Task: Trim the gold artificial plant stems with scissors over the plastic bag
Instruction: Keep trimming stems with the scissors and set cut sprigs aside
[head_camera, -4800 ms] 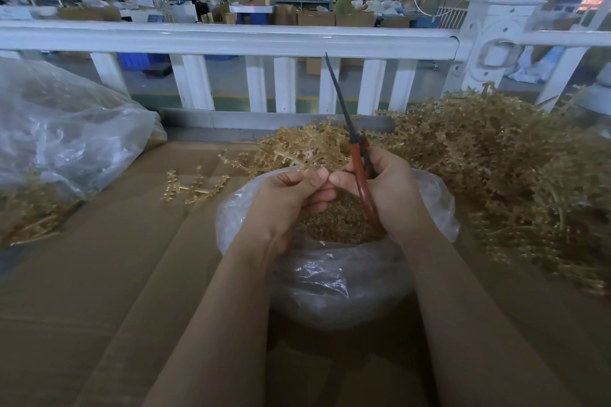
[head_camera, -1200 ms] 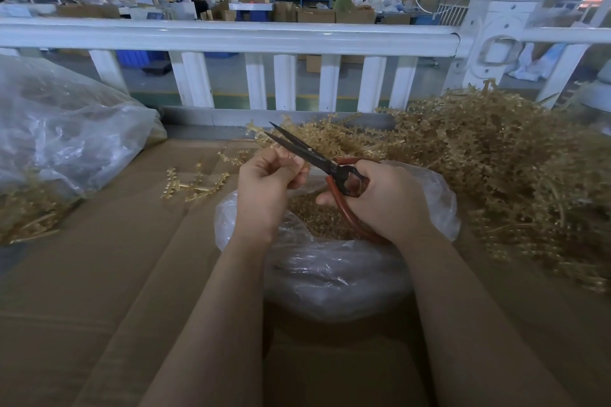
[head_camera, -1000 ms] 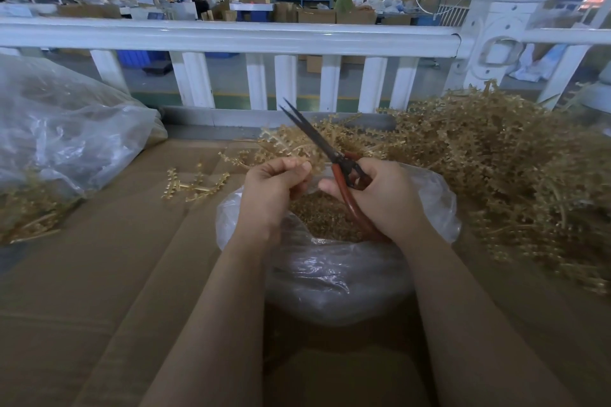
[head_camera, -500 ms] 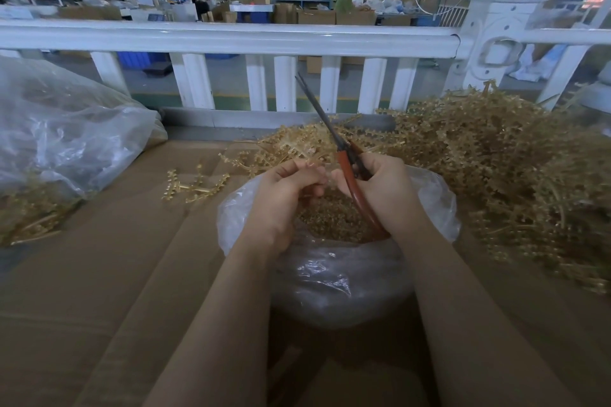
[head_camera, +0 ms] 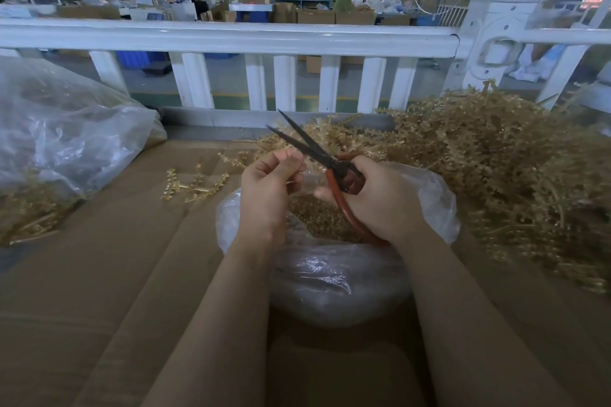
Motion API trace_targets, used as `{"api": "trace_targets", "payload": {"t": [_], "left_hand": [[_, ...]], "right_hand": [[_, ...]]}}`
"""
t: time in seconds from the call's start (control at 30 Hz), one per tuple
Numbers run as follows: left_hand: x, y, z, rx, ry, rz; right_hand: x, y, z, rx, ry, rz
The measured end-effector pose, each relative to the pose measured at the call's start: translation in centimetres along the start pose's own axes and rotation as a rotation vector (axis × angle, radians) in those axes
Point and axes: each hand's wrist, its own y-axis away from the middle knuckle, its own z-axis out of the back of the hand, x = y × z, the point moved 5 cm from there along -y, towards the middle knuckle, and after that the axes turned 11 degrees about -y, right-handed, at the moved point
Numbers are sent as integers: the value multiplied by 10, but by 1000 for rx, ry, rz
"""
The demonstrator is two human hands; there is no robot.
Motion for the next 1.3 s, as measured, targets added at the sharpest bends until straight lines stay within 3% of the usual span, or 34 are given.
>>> {"api": "trace_targets", "payload": {"t": [0.67, 1.3], "left_hand": [[1, 4, 0, 67, 162, 105], [0, 3, -1, 94, 174, 120]], "right_hand": [[9, 5, 4, -82, 217, 122], [8, 4, 6, -144, 178, 164]]}}
